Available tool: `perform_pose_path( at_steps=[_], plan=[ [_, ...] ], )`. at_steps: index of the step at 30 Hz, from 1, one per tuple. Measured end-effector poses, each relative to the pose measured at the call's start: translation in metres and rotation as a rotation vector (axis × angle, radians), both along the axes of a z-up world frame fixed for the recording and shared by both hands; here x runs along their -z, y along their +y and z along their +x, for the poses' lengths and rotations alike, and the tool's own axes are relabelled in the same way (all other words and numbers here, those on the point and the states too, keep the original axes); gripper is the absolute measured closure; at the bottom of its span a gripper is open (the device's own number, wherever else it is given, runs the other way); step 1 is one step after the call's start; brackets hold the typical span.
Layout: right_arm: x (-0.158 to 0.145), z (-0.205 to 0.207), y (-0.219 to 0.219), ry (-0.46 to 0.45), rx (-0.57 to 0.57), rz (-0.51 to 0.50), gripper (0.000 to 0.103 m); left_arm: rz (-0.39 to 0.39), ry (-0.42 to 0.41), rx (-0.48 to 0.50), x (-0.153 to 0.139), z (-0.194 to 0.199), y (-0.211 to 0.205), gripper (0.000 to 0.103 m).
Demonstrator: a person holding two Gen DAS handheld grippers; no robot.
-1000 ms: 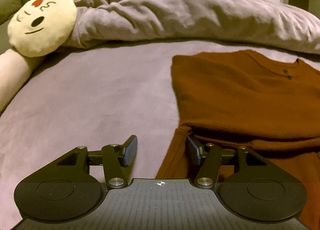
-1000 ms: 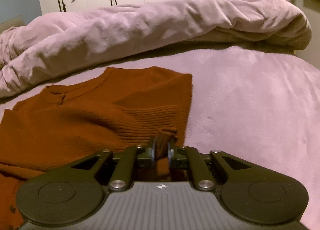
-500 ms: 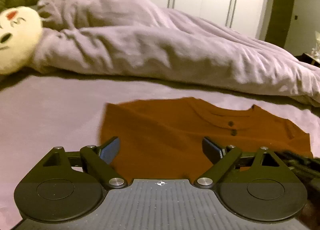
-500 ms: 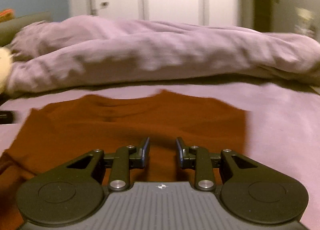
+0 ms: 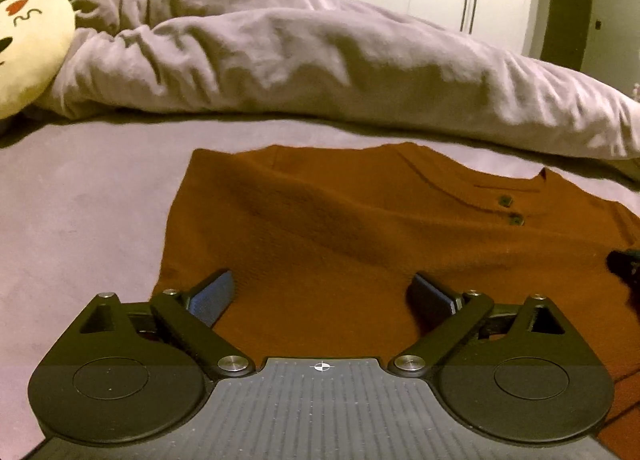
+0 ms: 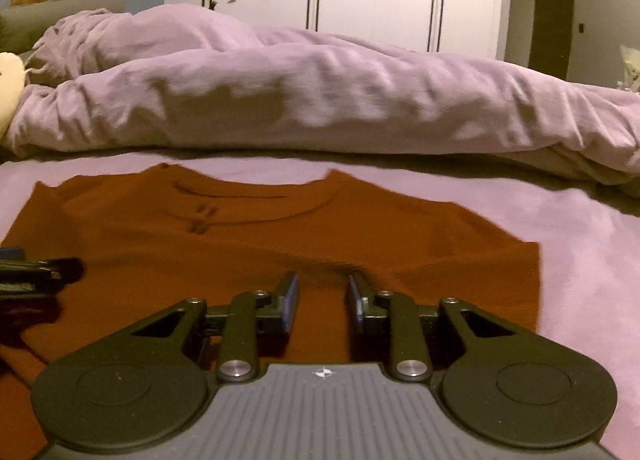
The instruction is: Fold small clothes
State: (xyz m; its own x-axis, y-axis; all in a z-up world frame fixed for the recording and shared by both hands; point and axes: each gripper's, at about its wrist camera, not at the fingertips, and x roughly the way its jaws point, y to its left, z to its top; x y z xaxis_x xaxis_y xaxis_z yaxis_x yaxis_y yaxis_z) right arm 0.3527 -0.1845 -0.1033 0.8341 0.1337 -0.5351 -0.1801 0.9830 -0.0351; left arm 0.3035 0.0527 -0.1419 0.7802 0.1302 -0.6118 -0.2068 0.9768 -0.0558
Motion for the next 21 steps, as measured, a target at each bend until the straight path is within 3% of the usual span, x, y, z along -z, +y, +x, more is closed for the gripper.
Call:
perform_pose_path(
  at_steps=[1,4,6,10,13,15,18,21],
  plan=[
    [-0.001,0.002,-0.005,-0.002,0.030,-0.012,0.084,0.007,0.004,0.003,0.000,0.001,-0.001,0.002],
    [-0.004,0.009,-0.028,0.019,0.089,0.084,0.084,0.003,0.011,0.009,-0.003,0.001,-0.001,0.002],
    [-0.010,0.002,-0.033,0.037,0.151,0.057,0.079,0.019,0.024,0.007,-0.009,-0.006,-0.002,0.002],
    [-0.028,-0.049,-0.065,0.084,0.162,0.313,0.077,0.050,0.017,0.027,-0.021,-0.041,-0.015,0.002],
    [-0.015,-0.074,-0.084,0.179,0.176,0.509,0.077,-0.029,0.009,0.018,-0.027,-0.065,-0.016,0.002],
    [-0.004,-0.081,-0.095,0.234,0.209,0.630,0.078,-0.121,0.028,0.007,-0.030,-0.075,-0.011,0.002],
    [0.000,-0.087,-0.106,0.250,0.234,0.757,0.078,-0.248,0.039,-0.025,-0.030,-0.084,0.003,0.003],
    [0.000,-0.087,-0.109,0.267,0.241,0.872,0.078,-0.323,0.034,-0.051,-0.029,-0.081,0.017,0.004]
  ],
)
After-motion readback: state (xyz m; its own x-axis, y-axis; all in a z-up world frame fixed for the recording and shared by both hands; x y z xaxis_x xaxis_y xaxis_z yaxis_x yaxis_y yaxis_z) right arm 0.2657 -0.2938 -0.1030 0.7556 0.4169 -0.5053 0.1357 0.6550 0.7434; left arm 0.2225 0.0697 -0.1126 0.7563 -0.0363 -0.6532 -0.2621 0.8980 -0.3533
